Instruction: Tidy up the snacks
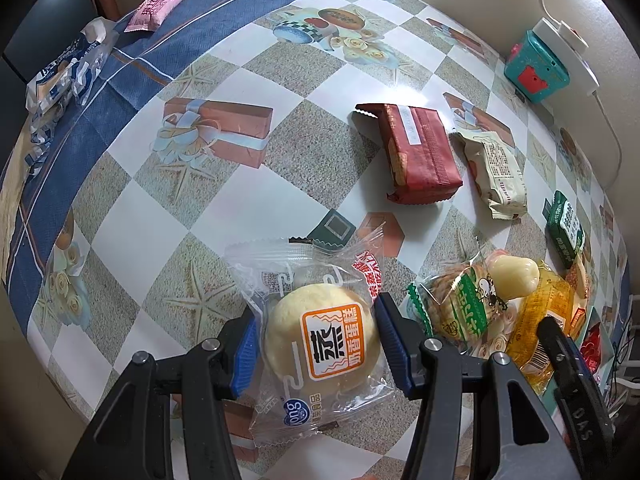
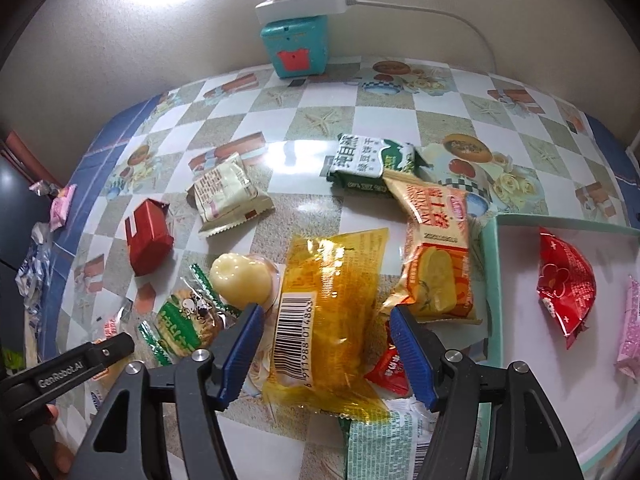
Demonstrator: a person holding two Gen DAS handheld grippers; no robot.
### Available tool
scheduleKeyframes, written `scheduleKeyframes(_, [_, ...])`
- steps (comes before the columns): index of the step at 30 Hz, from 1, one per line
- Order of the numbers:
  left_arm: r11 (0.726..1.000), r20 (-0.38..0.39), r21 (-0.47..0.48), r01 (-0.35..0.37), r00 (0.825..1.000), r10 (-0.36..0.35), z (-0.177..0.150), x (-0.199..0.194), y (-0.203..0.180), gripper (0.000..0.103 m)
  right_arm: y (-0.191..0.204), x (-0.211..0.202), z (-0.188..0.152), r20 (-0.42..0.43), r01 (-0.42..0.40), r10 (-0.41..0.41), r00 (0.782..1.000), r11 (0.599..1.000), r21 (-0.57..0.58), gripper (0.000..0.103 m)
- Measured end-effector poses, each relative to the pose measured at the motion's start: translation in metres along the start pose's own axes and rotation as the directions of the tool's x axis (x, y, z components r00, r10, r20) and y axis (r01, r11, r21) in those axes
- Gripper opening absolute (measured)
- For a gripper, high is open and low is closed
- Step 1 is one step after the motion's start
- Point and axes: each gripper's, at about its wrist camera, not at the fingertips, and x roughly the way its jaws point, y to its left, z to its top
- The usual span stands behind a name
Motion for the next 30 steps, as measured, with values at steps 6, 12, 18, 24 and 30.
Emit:
scheduleKeyframes(6, [1.000,0.003,0.004,-0.003,1.000,0.003,0.000,0.000,-0.002,0.056,0.005,0.010,-0.003,-0.006,0.027,-0.027,1.000,0.999,-0.018,0.069])
scheduleKeyframes(12, [1.000,0.006,0.012,-0.008,1.000,0.008,-0.001,0.001,-0.003,0.056,0.006,0.019,-0.007,-0.026,0.038,-0.039,0.999,0.999,-0.021,0.054])
scheduleKeyframes(18, [1.000,0.012,0.023,-0.015,1.000,0.014,-0.002,-0.001,-0.006,0.055,0.004,0.018,-0.008,-0.019,0.034,-0.034,0.999,0.999,-0.012,0.047])
scheduleKeyframes(24, [1.000,0.017,0.024,-0.008,1.000,0.008,-0.001,-0.005,-0.007,0.054,0.005,0.012,-0.008,-0.011,0.025,-0.025,1.000,1.000,-0.010,0.046])
scheduleKeyframes(30, [1.000,0.039,0.017,-0.011,0.999,0.010,0.002,-0.016,-0.003,0.053,0.007,-0.002,-0.005,0.016,0.006,-0.006,1.000,1.000,-0.006,0.046])
